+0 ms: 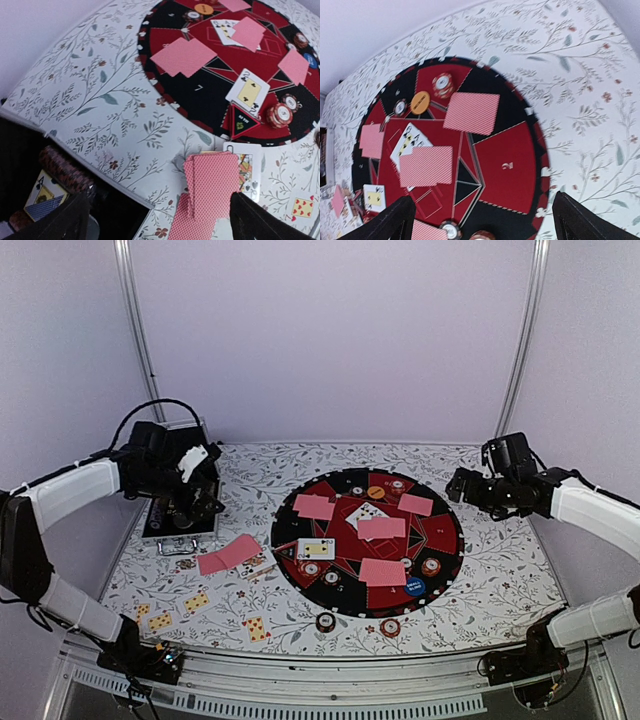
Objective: Distribute texas hold em gaming equipment
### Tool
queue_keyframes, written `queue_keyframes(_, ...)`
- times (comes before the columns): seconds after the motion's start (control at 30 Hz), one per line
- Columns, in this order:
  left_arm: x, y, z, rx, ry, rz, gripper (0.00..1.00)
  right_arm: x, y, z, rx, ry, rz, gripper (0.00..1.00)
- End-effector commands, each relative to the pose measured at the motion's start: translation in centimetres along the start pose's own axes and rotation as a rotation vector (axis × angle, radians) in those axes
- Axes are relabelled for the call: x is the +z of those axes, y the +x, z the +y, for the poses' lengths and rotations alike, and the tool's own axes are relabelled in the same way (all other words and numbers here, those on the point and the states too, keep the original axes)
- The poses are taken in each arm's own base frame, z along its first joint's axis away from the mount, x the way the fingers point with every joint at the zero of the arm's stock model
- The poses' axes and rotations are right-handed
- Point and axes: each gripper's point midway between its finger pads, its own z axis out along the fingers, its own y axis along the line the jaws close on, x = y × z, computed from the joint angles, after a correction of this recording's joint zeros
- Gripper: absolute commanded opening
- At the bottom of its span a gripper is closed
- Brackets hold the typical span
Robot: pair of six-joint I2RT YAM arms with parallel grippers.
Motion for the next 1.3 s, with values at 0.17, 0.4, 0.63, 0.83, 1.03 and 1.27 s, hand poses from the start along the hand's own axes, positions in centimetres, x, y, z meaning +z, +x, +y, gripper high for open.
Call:
queue_keyframes(0.17,-4.8,0.9,8.6,-0.153,-0.359,-0.328,1.00,-5.2,-6.6,-7.7,-0.024,0.319,-0.638,0.99)
queue_keyframes(0.4,-3.9,2.5,9.8,-0.193,-0.421,-0.407,1.00,-5.7,-6.3,-12.7,-0.022,0.450,-0.795,0.99)
queue_keyframes(0.63,-3.9,3.1,9.8,-0.178,-0.483,-0.560,1.00,-5.3,-6.6,-15.6,-0.016,0.487,-0.902,0.99)
queue_keyframes(0.83,-3.2,3.3,9.5,-0.169,-0.467,-0.627,1.00,-3.7,-6.8,-15.1,-0.106,0.422,-0.928,0.99)
queue_keyframes(1.03,-1.7,4.1,10.0,-0.182,-0.441,-0.609,1.00,-3.2,-6.4,-13.6,-0.173,0.314,-0.964,0.99)
queue_keyframes(1.27,-3.0,4.7,9.8,-0.196,-0.519,-0.651,1.00,-3.2,-5.0,-11.6,-0.301,0.202,-0.971,0.99)
